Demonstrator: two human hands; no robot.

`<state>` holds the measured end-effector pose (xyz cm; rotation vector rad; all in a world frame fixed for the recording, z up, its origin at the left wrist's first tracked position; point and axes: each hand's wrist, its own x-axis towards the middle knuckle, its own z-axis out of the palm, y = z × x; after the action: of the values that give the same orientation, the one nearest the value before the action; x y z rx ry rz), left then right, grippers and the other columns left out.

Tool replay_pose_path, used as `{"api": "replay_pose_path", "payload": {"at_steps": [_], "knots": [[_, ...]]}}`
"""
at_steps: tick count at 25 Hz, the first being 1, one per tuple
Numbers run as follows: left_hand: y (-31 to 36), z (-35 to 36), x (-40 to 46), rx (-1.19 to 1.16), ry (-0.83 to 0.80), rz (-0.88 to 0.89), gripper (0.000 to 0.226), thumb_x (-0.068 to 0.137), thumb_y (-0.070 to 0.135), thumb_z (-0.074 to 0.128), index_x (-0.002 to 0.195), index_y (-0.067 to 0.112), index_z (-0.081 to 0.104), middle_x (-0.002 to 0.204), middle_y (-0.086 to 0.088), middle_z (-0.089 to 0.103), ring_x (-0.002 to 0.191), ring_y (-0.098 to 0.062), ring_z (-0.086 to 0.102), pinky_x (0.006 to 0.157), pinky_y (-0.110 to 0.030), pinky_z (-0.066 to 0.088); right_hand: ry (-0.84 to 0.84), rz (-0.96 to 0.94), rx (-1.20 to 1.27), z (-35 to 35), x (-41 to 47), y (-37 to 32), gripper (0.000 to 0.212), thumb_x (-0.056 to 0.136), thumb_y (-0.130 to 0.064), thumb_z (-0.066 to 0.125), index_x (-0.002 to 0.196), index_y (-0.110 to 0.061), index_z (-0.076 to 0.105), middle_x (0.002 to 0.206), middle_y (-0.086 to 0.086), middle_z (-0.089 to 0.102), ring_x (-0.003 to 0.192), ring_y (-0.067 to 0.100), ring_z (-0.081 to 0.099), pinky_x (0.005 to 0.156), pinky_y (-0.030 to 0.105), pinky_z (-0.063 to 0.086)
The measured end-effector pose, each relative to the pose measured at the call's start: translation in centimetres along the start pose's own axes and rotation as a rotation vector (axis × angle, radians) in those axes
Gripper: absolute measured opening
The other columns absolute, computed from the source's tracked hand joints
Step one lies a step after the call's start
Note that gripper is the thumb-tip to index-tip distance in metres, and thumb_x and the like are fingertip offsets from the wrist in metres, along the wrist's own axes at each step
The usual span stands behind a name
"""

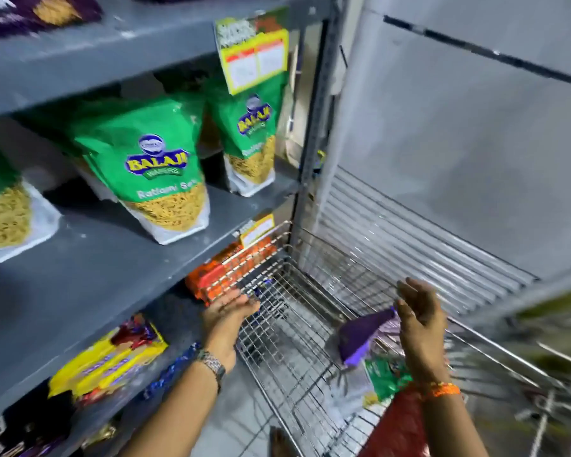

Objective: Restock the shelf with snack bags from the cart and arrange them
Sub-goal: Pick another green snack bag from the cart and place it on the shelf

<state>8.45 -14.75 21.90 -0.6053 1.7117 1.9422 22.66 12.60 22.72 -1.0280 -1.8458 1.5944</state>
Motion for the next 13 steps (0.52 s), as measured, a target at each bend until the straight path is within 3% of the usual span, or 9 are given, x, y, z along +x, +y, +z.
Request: {"api": "replay_pose_path", "payload": {"at_steps": [1,2,4,5,7,8,11,13], "knots": [[-2.2,1.5,-0.1,0.078,-0.045,-0.059,0.038,0.070,-0.008,0.080,0.098,0.014,0.066,0.101,-0.009,0.071,0.088,-0.019,0.067,0.087,-0.026,0.055,0.076,0.036,-0.066,-1.2,-0.5,2.3,0.047,0.088,0.021,0.052,0.105,-0.021,0.062,0.103,-0.004,0.071,0.092,-0.006,0.065,0.086,0.010,0.050],[-4.3,2.9,-0.2,0.166,-0.084,-0.100,0.040,0.069,-0.007,0.081,0.101,0.012,0.065,0.099,-0.008,0.070,0.085,-0.017,0.066,0.077,-0.019,0.056,0.135,0.082,-0.103,-2.1,-1.1,4.9,0.053,0.085,0.024,0.052,0.097,-0.027,0.063,0.094,-0.012,0.073,0.087,-0.007,0.065,0.084,0.010,0.050],[-7.9,5.5,0.1,0.374,-0.161,-0.149,0.046,0.067,-0.006,0.084,0.106,0.008,0.064,0.096,-0.008,0.068,0.082,-0.017,0.066,0.059,-0.013,0.054,0.208,0.236,-0.169,-2.7,-2.3,8.9,0.043,0.084,0.018,0.055,0.093,-0.023,0.064,0.093,-0.002,0.075,0.093,0.015,0.069,0.087,0.023,0.053],[-9.6,6.5,0.3,0.481,-0.215,-0.182,0.050,0.063,-0.006,0.086,0.106,0.006,0.064,0.098,-0.011,0.069,0.085,-0.021,0.066,0.062,-0.018,0.056,0.238,0.316,-0.194,-2.8,-3.0,10.5,0.033,0.085,0.011,0.058,0.096,-0.019,0.066,0.098,0.012,0.076,0.097,0.027,0.069,0.089,0.036,0.054],[-12.9,8.2,1.1,0.667,-0.313,-0.260,0.062,0.054,-0.004,0.090,0.110,0.001,0.065,0.110,-0.024,0.071,0.096,-0.023,0.065,0.085,-0.036,0.060,0.272,0.457,-0.282,-2.9,-4.2,12.8,0.023,0.085,0.001,0.063,0.104,-0.010,0.070,0.107,0.025,0.073,0.102,0.032,0.068,0.093,0.044,0.051],[-14.5,8.9,1.4,0.783,-0.355,-0.289,0.068,0.054,0.000,0.092,0.116,0.002,0.063,0.118,-0.025,0.068,0.100,-0.022,0.063,0.093,-0.038,0.057,0.275,0.513,-0.333,-3.1,-4.7,13.7,0.027,0.085,0.000,0.063,0.110,-0.005,0.069,0.111,0.026,0.072,0.105,0.035,0.067,0.095,0.044,0.049],[-17.6,10.6,1.0,1.133,-0.409,-0.278,0.070,0.065,0.015,0.090,0.126,0.010,0.056,0.127,-0.009,0.064,0.109,-0.022,0.061,0.089,-0.025,0.052,0.196,0.565,-0.474,-3.2,-4.9,15.4,0.040,0.083,0.002,0.061,0.123,0.004,0.059,0.119,0.030,0.067,0.114,0.044,0.062,0.097,0.042,0.046],[-20.0,11.6,0.7,1.267,-0.427,-0.241,0.079,0.063,0.025,0.092,0.130,0.009,0.053,0.133,-0.009,0.062,0.118,-0.024,0.060,0.096,-0.027,0.050,0.143,0.571,-0.526,-3.1,-4.3,16.2,0.040,0.082,0.002,0.061,0.122,0.004,0.058,0.120,0.031,0.066,0.116,0.044,0.061,0.098,0.043,0.046]]}}
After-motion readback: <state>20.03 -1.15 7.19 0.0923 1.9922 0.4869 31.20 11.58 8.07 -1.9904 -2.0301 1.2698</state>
